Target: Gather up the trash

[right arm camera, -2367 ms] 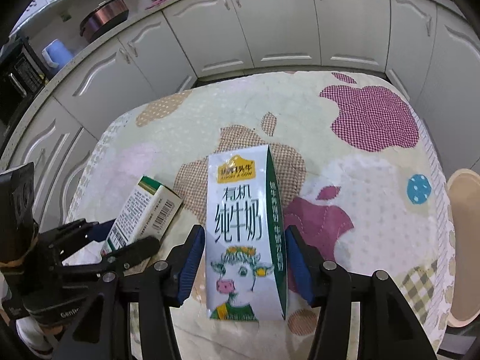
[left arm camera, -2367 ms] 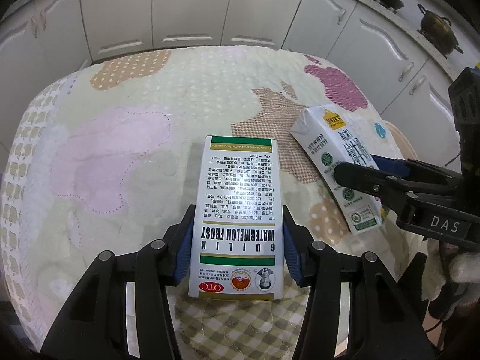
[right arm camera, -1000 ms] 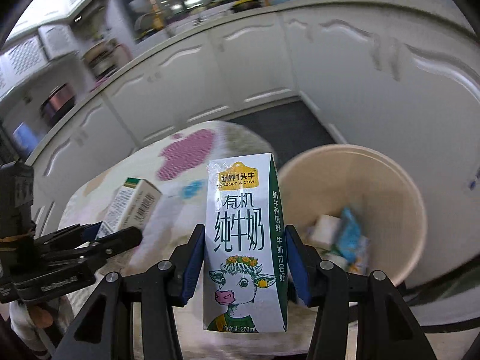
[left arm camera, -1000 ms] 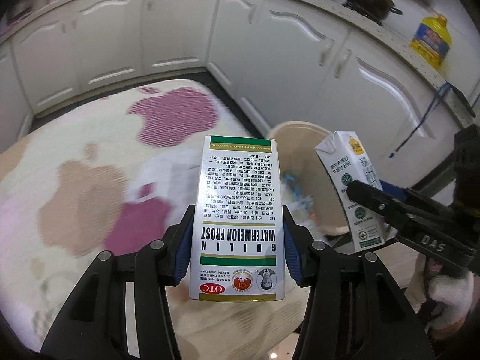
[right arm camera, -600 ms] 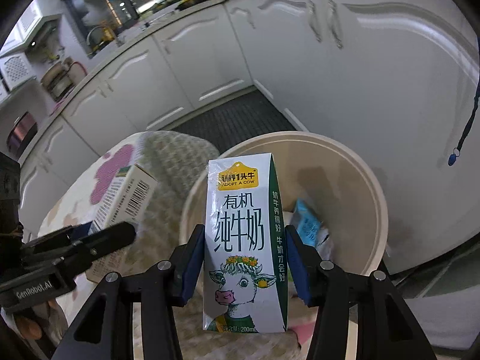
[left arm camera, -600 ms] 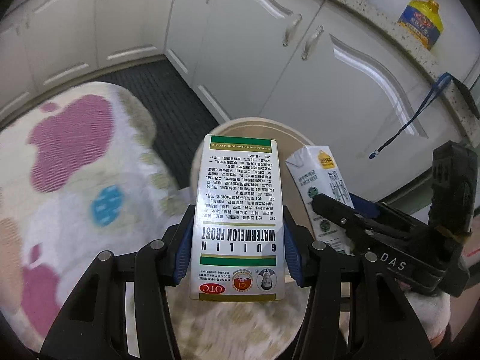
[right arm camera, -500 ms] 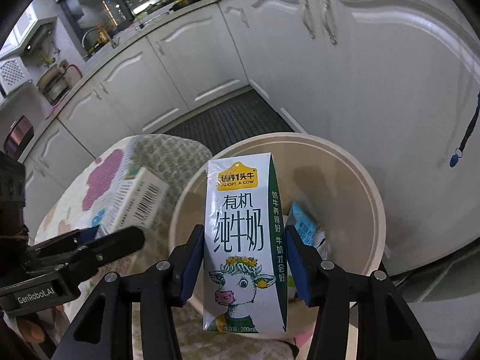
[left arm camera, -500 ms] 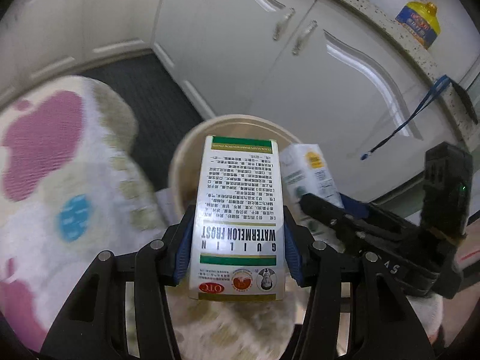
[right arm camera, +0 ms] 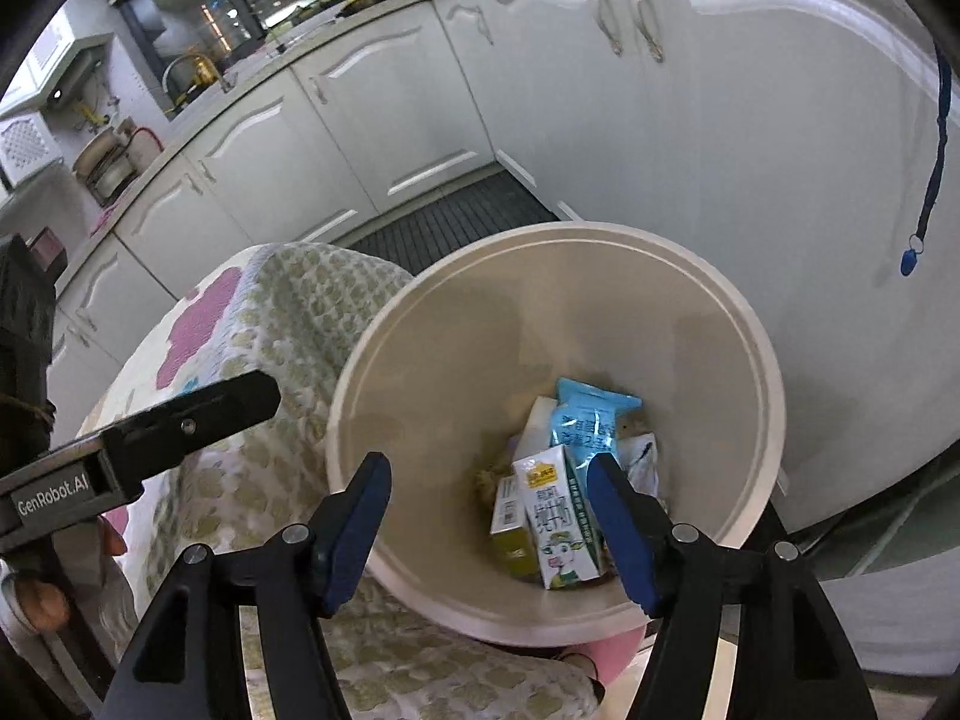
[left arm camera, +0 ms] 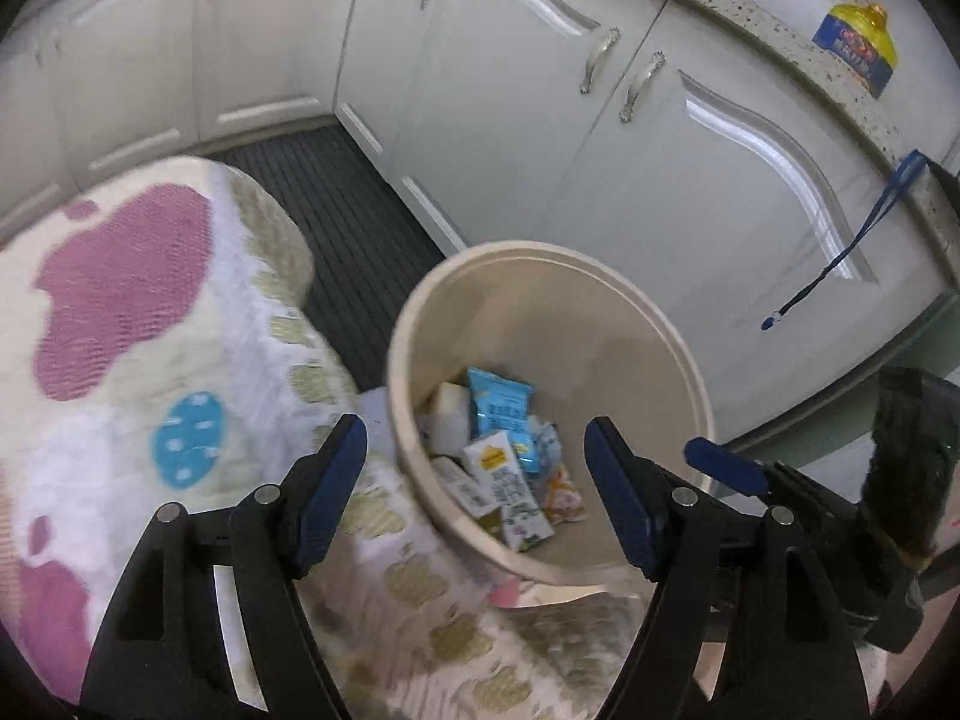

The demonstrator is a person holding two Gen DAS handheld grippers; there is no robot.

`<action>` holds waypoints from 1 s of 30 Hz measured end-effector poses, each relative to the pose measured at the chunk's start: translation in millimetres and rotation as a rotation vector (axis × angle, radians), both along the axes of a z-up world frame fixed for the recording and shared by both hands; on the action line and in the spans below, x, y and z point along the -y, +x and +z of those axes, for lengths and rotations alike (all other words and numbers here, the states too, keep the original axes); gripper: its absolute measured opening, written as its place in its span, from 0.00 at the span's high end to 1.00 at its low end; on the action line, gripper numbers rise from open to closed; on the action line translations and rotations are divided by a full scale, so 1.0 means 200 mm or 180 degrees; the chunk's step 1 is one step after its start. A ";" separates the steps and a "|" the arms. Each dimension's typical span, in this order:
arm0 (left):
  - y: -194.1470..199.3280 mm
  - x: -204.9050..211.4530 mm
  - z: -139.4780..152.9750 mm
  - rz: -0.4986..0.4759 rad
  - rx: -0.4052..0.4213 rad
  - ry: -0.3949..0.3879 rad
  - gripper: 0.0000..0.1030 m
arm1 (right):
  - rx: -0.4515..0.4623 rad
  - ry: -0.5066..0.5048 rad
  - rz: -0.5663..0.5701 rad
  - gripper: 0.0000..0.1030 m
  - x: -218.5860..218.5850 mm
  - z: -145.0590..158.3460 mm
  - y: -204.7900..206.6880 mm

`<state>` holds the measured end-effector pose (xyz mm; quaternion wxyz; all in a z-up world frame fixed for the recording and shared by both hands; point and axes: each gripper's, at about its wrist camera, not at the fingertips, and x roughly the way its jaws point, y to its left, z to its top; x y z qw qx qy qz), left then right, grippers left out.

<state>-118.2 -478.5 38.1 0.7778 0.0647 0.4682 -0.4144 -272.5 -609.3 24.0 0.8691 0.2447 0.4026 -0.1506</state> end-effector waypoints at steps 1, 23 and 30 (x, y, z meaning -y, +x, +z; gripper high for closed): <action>-0.01 -0.02 0.01 0.0034 0.0062 0.0022 0.28 | 0.0024 -0.0028 -0.0002 0.36 -0.02 0.01 0.00; -0.28 -0.56 0.36 0.0579 0.1078 -0.0236 0.28 | 0.0728 -0.0603 -0.0071 0.32 -0.41 0.37 -0.10; -0.36 -0.65 0.43 0.0681 0.1220 -0.0241 0.28 | 0.0859 -0.0719 -0.0049 0.29 -0.51 0.45 -0.12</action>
